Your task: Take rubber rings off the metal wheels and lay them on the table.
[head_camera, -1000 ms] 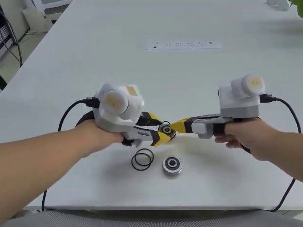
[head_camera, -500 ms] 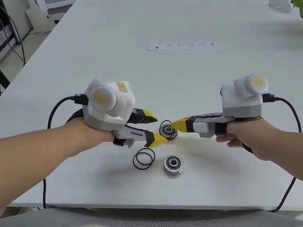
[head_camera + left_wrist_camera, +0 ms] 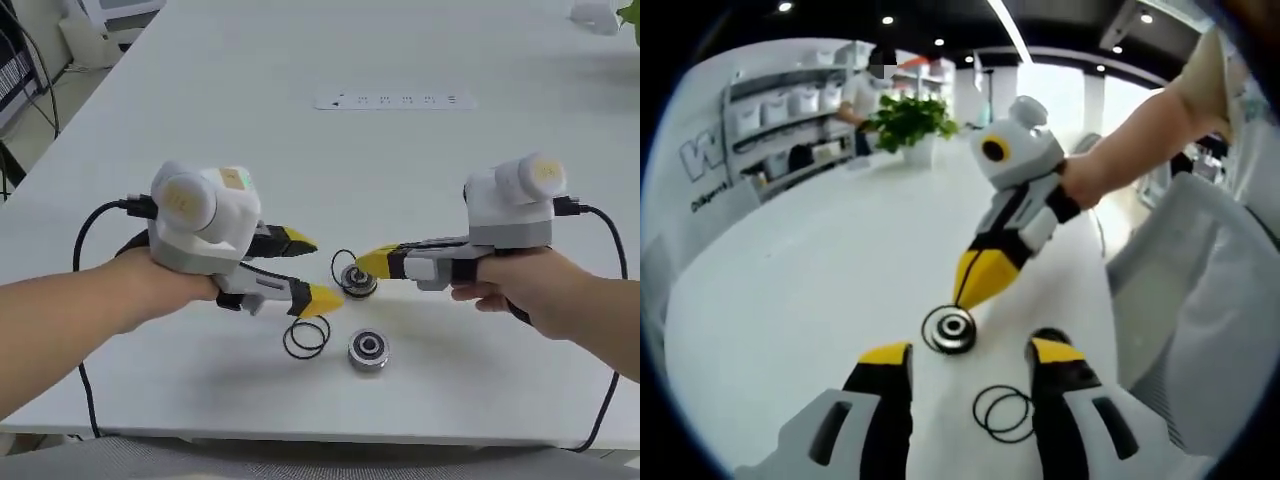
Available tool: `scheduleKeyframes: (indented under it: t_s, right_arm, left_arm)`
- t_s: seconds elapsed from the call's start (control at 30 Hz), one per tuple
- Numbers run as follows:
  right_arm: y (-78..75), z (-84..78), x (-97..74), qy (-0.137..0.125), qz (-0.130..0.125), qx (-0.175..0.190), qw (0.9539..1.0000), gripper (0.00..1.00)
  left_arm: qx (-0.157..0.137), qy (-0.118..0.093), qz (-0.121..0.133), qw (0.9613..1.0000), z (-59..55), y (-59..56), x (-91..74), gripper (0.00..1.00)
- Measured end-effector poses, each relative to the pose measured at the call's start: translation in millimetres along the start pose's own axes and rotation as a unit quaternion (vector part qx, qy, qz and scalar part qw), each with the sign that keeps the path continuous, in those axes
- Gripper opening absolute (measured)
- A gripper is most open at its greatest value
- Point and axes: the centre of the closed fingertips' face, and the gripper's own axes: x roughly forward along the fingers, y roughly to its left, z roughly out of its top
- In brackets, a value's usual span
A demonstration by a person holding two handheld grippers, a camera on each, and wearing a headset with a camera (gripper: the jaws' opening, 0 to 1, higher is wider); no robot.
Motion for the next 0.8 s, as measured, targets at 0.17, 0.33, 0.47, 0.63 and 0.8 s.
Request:
scheduleKeyframes:
  t_s: [0.17,0.33,0.47,0.63,0.8]
  right_arm:
    - [5.2,-0.7,1.2,0.004,0.006,-0.004,1.0,0.0]
    - [9.3,-1.0,2.4,0.008,0.011,-0.007,0.9999,0.0]
    - [14.0,-3.1,4.5,0.013,0.016,-0.012,0.9997,0.0]
    - [21.1,-4.8,8.4,0.02,0.024,-0.018,0.9994,0.0]
    - [28.3,-7.7,13.3,0.026,0.034,-0.02,0.9989,0.0]
  left_arm:
    - [-0.007,-0.006,0.004,1.0,-0.4,0.7,-8.8,0.5]
    - [-0.009,-0.008,0.004,0.9999,-1.7,-0.9,-16.8,0.51]
    - [-0.013,-0.009,0.004,0.9999,-4.5,-2.0,-23.9,0.54]
    - [-0.019,-0.009,0.007,0.9998,-8.7,-2.2,-31.7,0.55]
    - [-0.024,-0.009,0.008,0.9996,-13.0,-3.2,-38.6,0.56]
